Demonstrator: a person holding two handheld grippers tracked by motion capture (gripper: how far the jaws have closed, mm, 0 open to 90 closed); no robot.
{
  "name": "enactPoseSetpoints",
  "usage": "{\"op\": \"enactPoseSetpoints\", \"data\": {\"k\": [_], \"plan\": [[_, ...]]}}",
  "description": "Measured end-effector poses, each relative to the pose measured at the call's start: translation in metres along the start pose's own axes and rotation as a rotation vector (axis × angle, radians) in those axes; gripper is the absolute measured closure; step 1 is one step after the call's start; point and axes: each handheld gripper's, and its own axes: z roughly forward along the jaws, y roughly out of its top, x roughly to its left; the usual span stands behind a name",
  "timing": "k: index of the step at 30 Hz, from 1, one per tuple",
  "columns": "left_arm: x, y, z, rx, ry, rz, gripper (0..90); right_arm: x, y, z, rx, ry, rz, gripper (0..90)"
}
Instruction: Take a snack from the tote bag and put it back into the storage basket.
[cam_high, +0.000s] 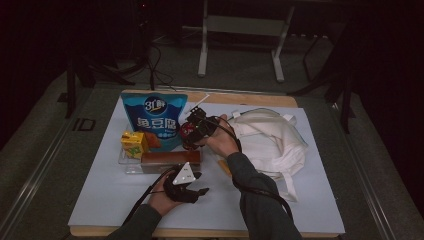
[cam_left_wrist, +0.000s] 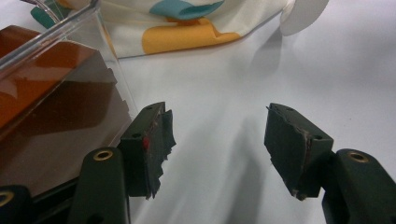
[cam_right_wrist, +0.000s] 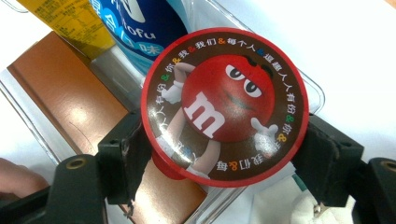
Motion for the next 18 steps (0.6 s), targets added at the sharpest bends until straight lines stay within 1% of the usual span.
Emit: {"op": "enactPoseSetpoints", "data": {"k": [2,8,12,18], "plan": [[0.0000,0.0000,0.0000,0.000,0.000,0.000,39.6,0.0010,-0.0005,0.0016,0.003,-0.010,-0.009,26.1],[0.0000,0.0000,0.0000,0.000,0.000,0.000,39.6,0.0037,-0.0020,0.0056,0.015,-0.027,-0.010,26.0],[0.0001,0.0000,0.0000,0.002,0.000,0.000,39.6,0.0070,-0.0016,0.0073,0.032,-0.047,-0.029,26.0],[0.0001,0.0000,0.0001,0.002,0.000,0.002,39.6,0.0080,-0.0021,0.0093,0.045,-0.047,-0.025,25.9]]}}
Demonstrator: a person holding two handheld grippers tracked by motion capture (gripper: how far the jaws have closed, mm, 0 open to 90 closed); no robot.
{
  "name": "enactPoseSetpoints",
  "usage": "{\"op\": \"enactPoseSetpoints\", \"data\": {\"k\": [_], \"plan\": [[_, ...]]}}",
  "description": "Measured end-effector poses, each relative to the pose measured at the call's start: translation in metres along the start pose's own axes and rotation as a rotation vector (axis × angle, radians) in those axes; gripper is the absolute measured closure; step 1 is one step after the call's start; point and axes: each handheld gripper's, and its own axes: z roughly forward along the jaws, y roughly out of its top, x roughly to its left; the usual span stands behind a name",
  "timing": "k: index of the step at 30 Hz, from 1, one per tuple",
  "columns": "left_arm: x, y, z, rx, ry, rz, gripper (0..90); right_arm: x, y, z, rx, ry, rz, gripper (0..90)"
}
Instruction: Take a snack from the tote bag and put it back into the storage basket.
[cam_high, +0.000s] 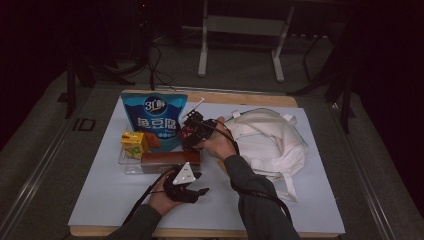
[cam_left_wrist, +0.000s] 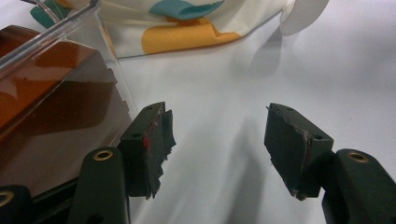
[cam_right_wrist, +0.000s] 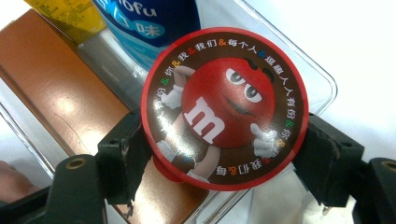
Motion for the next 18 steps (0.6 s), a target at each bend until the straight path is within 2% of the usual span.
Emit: {"op": "enactPoseSetpoints", "data": {"k": [11,13,14,18], "plan": [[0.0001,0.0000,-0.0001,0.001,0.000,0.001,39.5,0.0008,-0.0004,0.0025,0.017,0.028,0.018,25.6],[0.0001,0.0000,-0.0001,0.001,0.000,0.000,39.6,0.0009,-0.0003,0.0015,0.017,0.020,0.014,26.7],[0.0000,0.0000,0.0000,0.001,0.000,0.000,39.6,0.0004,-0.0006,0.0011,0.012,0.027,0.009,28.9],[-0.0001,0.0001,0.0000,0.002,0.000,0.001,39.5,-0.0019,0.0005,-0.0045,-0.014,0.037,0.017,28.6]]}}
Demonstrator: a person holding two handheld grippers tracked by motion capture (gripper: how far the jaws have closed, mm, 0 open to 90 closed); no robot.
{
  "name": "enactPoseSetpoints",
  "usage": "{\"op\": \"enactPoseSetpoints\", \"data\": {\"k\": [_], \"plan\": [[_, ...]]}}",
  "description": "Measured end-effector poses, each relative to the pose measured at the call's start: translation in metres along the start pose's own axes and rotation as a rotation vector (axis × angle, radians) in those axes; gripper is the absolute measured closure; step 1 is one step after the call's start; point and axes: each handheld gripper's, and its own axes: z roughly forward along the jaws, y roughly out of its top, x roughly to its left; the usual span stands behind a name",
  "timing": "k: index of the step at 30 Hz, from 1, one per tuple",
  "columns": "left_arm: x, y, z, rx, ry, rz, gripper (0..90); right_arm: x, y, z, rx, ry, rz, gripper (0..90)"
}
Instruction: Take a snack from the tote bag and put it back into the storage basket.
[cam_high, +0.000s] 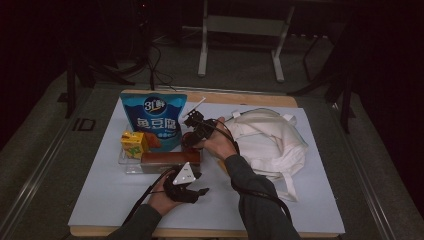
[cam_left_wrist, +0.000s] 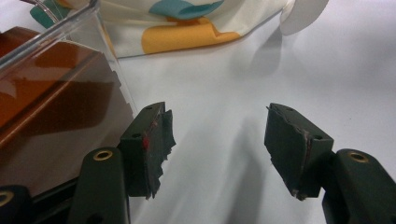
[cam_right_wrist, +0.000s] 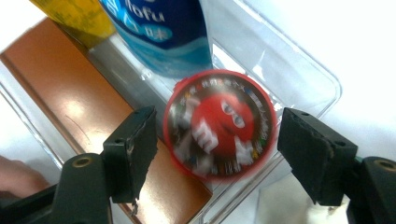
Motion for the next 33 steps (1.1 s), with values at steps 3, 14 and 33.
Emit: {"op": "enactPoseSetpoints", "data": {"k": [3,14,33], "plan": [[0.000,0.000,0.000,-0.001,0.000,-0.001,39.5,-0.002,0.000,-0.006,-0.009,-0.004,-0.010,28.7],[0.000,0.000,0.000,0.000,-0.002,-0.007,39.5,-0.007,-0.003,-0.018,-0.015,-0.011,-0.007,29.2],[0.001,0.000,0.000,0.005,-0.004,-0.010,39.5,-0.021,-0.018,-0.041,-0.021,-0.033,-0.011,32.2]]}}
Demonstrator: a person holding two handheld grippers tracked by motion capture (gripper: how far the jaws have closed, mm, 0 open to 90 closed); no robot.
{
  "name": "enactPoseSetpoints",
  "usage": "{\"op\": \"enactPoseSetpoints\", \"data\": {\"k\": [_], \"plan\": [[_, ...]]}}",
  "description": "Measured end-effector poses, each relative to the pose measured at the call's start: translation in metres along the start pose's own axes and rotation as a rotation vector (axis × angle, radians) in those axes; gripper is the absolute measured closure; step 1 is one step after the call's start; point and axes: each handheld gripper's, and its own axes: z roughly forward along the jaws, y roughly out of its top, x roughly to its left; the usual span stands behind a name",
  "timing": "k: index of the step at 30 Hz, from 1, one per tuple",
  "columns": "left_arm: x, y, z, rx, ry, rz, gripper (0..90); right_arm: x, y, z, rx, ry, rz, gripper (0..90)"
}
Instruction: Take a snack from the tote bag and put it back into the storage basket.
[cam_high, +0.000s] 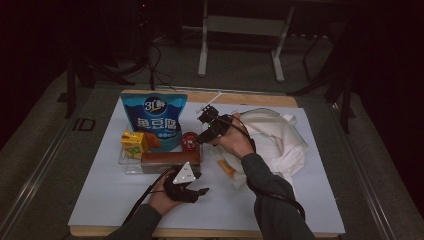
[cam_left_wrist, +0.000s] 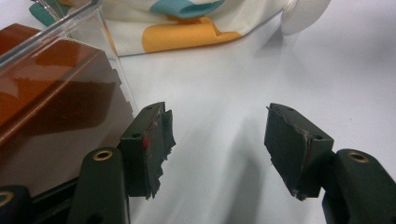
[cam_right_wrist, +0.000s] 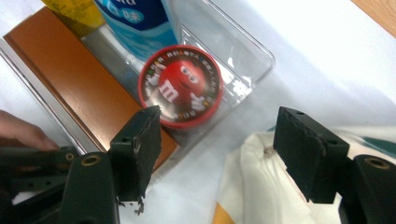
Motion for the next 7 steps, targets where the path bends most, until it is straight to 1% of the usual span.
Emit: {"op": "enactPoseSetpoints", "data": {"k": [6,7], "plan": [[0.000,0.000,0.000,0.004,-0.002,-0.005,39.4,-0.008,-0.009,-0.005,0.003,-0.009,0.017,32.7],[0.000,0.000,0.000,0.004,-0.003,-0.004,39.3,-0.012,-0.013,-0.007,0.002,-0.006,0.024,32.8]]}}
